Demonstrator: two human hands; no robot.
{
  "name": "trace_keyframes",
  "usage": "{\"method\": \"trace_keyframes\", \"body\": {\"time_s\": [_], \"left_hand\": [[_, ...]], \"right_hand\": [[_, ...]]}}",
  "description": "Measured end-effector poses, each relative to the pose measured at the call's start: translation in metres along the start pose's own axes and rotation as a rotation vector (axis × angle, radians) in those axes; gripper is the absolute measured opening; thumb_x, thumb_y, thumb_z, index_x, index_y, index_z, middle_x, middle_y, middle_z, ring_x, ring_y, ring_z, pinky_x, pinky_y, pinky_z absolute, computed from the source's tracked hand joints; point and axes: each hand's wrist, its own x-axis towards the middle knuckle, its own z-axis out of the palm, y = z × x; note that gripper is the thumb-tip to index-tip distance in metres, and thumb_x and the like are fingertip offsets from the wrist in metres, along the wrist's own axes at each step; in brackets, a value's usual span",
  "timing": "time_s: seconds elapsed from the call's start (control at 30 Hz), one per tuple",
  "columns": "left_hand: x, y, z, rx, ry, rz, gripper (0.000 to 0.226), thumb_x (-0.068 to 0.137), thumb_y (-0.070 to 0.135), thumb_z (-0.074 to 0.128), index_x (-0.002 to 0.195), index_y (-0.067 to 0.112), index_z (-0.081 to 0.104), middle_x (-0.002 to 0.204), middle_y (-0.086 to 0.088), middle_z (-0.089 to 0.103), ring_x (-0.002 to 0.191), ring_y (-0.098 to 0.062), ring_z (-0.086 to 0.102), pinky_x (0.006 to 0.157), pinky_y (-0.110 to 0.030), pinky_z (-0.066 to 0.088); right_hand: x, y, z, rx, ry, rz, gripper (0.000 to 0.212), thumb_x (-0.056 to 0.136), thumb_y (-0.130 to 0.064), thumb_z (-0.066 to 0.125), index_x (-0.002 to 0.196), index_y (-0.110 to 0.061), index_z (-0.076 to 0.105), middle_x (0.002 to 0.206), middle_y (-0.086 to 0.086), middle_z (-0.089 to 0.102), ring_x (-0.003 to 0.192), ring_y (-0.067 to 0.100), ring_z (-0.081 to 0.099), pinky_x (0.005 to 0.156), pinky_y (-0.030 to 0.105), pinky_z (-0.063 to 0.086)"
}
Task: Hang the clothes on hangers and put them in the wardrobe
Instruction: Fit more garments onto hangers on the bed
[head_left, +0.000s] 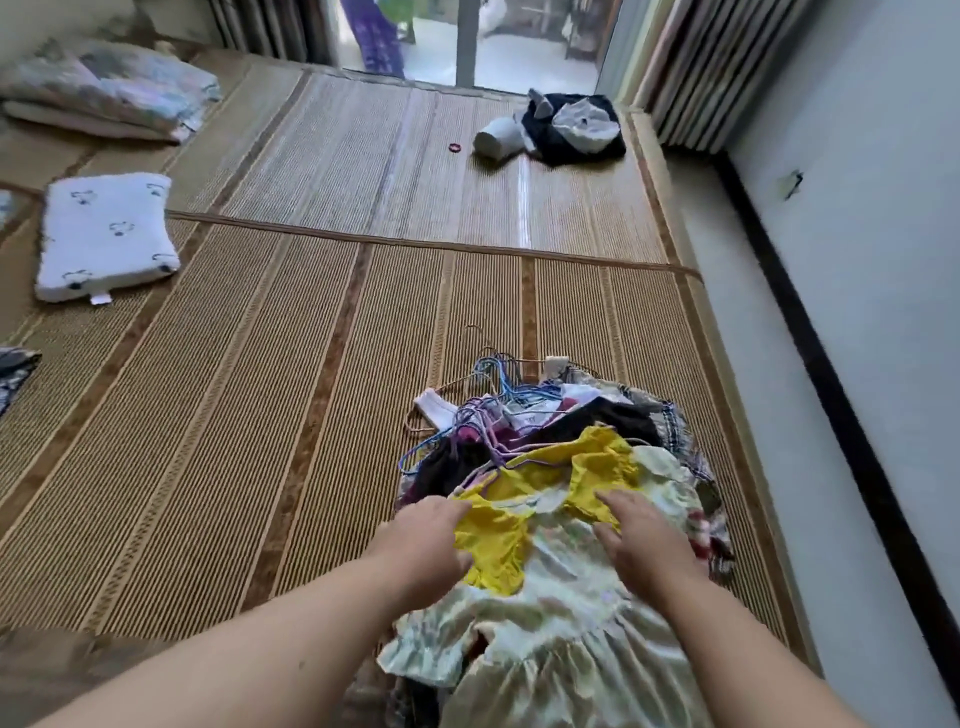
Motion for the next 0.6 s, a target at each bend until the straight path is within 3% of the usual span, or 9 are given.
{"method": "trace_keyframes", "body": {"time_s": [0.13, 0.23, 0.33, 0.43, 0.5, 0.6], "left_hand": [[0.044, 0.003, 0.022, -0.011, -0.042, -0.100, 0.067, 0.086, 0.040, 0.057, 0.146, 0.028, 0.027, 0.149, 0.000, 0.034, 0.136, -0.022, 0.034, 0.110, -0.042, 0.032], [0.062, 0.002, 0.034, -0.022, -0.060, -0.151, 0.071, 0.085, 0.040, 0.057, 0.147, 0.028, 0.023, 0.149, -0.001, 0.033, 0.135, -0.024, 0.035, 0.109, -0.043, 0.033], [0.070, 0.001, 0.043, -0.096, -0.070, -0.199, 0.075, 0.084, 0.038, 0.059, 0.147, 0.035, 0.018, 0.146, -0.003, 0.036, 0.132, -0.026, 0.040, 0.107, -0.044, 0.036], [0.071, 0.000, 0.048, -0.155, -0.094, -0.230, 0.079, 0.083, 0.037, 0.058, 0.147, 0.037, 0.012, 0.143, -0.004, 0.037, 0.128, -0.027, 0.043, 0.104, -0.045, 0.039], [0.069, -0.001, 0.049, -0.180, -0.102, -0.250, 0.083, 0.083, 0.038, 0.059, 0.149, 0.031, 0.009, 0.145, -0.004, 0.035, 0.128, -0.028, 0.043, 0.104, -0.045, 0.039], [0.061, -0.003, 0.046, -0.235, -0.105, -0.252, 0.076, 0.089, 0.038, 0.053, 0.150, 0.030, 0.007, 0.145, -0.008, 0.036, 0.129, -0.029, 0.042, 0.105, -0.044, 0.037]], "right_hand": [[0.072, 0.012, 0.005, -0.071, -0.005, -0.094, 0.049, 0.097, -0.032, 0.043, 0.144, -0.025, 0.035, 0.152, -0.002, 0.032, 0.140, 0.016, 0.028, 0.113, 0.036, 0.028], [0.110, 0.013, 0.008, -0.180, -0.027, -0.051, 0.050, 0.094, -0.042, 0.042, 0.143, -0.031, 0.033, 0.151, -0.005, 0.031, 0.140, 0.020, 0.024, 0.110, 0.053, 0.028], [0.128, 0.009, 0.013, -0.375, -0.066, -0.015, 0.044, 0.092, -0.040, 0.042, 0.135, -0.036, 0.036, 0.139, -0.003, 0.044, 0.133, 0.024, 0.030, 0.106, 0.064, 0.014], [0.131, 0.008, 0.016, -0.442, -0.028, -0.057, 0.042, 0.084, -0.015, 0.038, 0.123, -0.032, 0.042, 0.123, -0.001, 0.057, 0.122, 0.027, 0.043, 0.108, 0.064, 0.004], [0.124, 0.010, 0.012, -0.407, -0.020, -0.096, 0.042, 0.078, -0.012, 0.039, 0.116, -0.028, 0.045, 0.115, -0.002, 0.061, 0.114, 0.026, 0.050, 0.109, 0.062, 0.005], [0.107, 0.011, -0.003, -0.318, -0.007, -0.214, 0.040, 0.078, -0.021, 0.050, 0.115, -0.034, 0.055, 0.115, -0.004, 0.062, 0.109, 0.022, 0.056, 0.103, 0.045, 0.031]]}}
